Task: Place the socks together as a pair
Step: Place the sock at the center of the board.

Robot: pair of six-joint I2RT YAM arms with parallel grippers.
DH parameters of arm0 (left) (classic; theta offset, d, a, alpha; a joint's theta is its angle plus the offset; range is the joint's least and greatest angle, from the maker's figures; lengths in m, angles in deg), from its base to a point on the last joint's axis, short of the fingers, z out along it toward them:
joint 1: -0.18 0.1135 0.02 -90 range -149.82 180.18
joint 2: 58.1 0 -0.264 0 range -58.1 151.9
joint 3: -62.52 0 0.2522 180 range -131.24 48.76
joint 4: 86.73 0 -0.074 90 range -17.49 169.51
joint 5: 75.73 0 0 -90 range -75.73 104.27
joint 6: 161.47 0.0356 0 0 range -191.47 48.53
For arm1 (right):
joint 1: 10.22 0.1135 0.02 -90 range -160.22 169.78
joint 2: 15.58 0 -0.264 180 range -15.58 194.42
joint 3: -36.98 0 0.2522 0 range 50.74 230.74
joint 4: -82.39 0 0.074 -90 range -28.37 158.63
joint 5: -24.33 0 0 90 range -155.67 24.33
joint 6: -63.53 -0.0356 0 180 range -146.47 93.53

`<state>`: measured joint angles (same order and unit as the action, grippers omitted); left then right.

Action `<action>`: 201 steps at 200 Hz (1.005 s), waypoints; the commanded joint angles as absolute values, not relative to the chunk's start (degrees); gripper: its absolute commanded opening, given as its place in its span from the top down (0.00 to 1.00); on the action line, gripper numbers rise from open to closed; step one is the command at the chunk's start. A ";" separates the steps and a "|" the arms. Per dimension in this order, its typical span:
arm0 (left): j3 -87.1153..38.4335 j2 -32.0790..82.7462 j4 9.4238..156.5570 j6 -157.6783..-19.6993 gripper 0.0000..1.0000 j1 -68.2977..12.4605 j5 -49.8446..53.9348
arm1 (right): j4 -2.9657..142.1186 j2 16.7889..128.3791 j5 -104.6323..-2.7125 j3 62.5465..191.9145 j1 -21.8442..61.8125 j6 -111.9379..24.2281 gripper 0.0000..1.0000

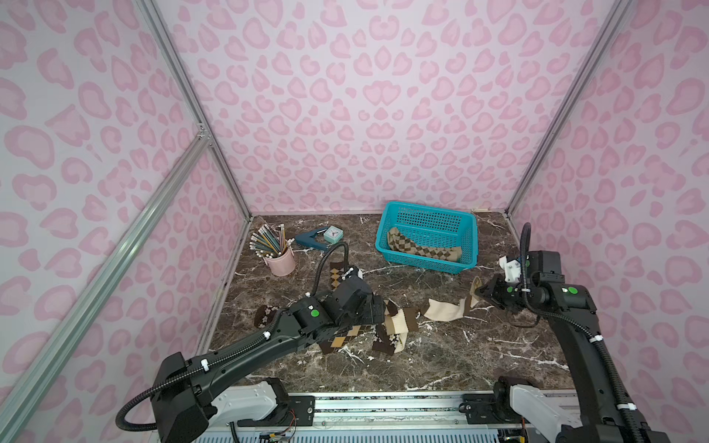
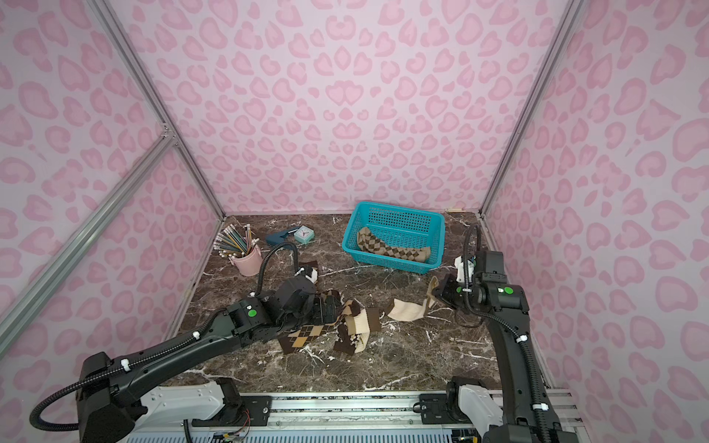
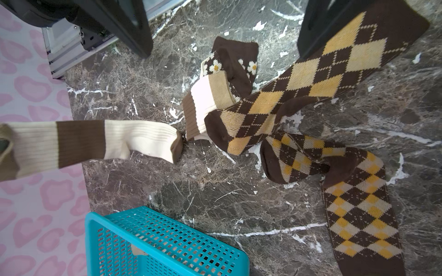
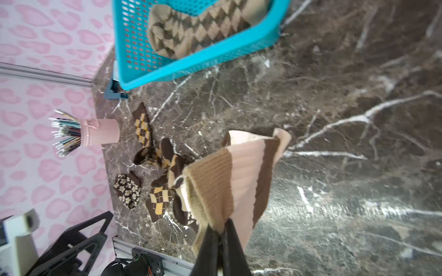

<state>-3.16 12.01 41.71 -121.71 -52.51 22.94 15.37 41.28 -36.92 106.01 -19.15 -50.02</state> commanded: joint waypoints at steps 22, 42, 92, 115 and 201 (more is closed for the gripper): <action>-5.72 15.27 45.58 -121.00 0.02 -54.02 23.01 | 15.99 33.56 -44.48 96.95 -22.65 -52.19 0.95; -7.40 17.91 47.17 -120.85 0.02 -54.96 22.30 | 15.16 30.02 -49.45 93.49 -24.46 -54.15 0.89; -14.18 26.10 51.12 -119.37 0.02 -56.82 19.27 | 14.12 27.28 -55.09 91.85 -29.77 -57.24 0.61; -19.34 31.33 52.02 -117.85 0.03 -58.53 18.13 | 12.87 27.10 -57.12 92.54 -30.91 -59.19 0.44; -27.68 44.00 57.07 -116.92 0.01 -60.52 12.70 | 17.32 33.14 -43.67 101.92 -31.66 -54.94 0.43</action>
